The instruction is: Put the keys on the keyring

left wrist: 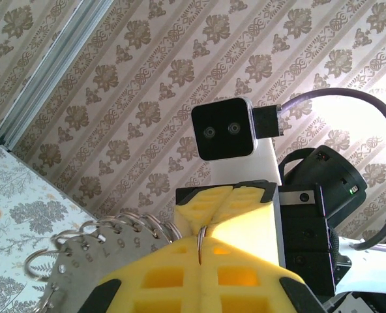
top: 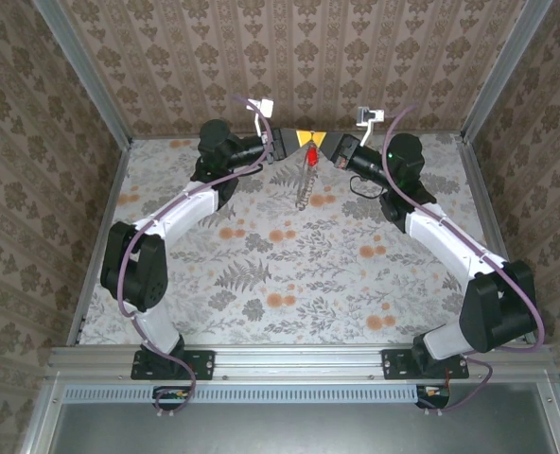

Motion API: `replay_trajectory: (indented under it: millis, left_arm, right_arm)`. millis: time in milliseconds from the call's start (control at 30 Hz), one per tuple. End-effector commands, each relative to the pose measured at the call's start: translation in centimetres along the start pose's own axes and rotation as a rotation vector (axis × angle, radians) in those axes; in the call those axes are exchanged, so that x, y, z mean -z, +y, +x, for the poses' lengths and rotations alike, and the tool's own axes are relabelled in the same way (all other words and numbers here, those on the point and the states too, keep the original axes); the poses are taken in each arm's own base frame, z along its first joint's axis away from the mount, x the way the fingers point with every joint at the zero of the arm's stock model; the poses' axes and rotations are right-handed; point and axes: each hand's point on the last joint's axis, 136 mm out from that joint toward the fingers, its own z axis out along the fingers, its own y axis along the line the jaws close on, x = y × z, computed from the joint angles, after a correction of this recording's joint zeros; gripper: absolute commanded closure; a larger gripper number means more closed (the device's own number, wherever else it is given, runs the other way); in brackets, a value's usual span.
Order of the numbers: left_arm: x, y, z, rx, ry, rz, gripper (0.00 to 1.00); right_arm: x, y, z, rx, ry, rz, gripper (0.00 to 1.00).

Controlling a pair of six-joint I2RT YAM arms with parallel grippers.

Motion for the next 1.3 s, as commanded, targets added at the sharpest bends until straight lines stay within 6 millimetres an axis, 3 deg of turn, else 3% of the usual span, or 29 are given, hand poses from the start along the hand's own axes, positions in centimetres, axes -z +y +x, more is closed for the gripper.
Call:
replay_trajectory:
  millis: [0, 133, 367, 767, 933, 1267]
  left_arm:
    - [0.1, -2.7, -1.1, -0.076, -0.013, 0.051, 0.99]
    - [1.0, -2.4, -1.4, -0.098, 0.001, 0.026, 0.71]
    - [3.7, -2.4, -2.0, -0.173, 0.082, -0.038, 0.59]
    - [4.4, -4.0, -0.6, -0.220, 0.286, 0.010, 0.59]
    - [4.3, -4.0, -0.1, -0.212, 0.313, 0.041, 0.66]
    - [3.3, -2.8, 1.5, -0.167, 0.358, 0.068, 0.70]
  right_arm:
    - [0.0, 1.4, -1.2, 0.045, 0.005, -0.029, 1.00]
    - [0.3, 1.2, -1.4, 0.083, 0.066, -0.024, 1.00]
    - [0.8, 1.2, -0.3, 0.159, 0.249, -0.057, 1.00]
    - [1.2, 1.5, 2.5, 0.195, 0.524, -0.205, 1.00]
    - [1.1, 1.1, 2.9, 0.175, 0.558, -0.218, 1.00]
    - [0.9, 0.4, 3.6, 0.149, 0.569, -0.221, 1.00]
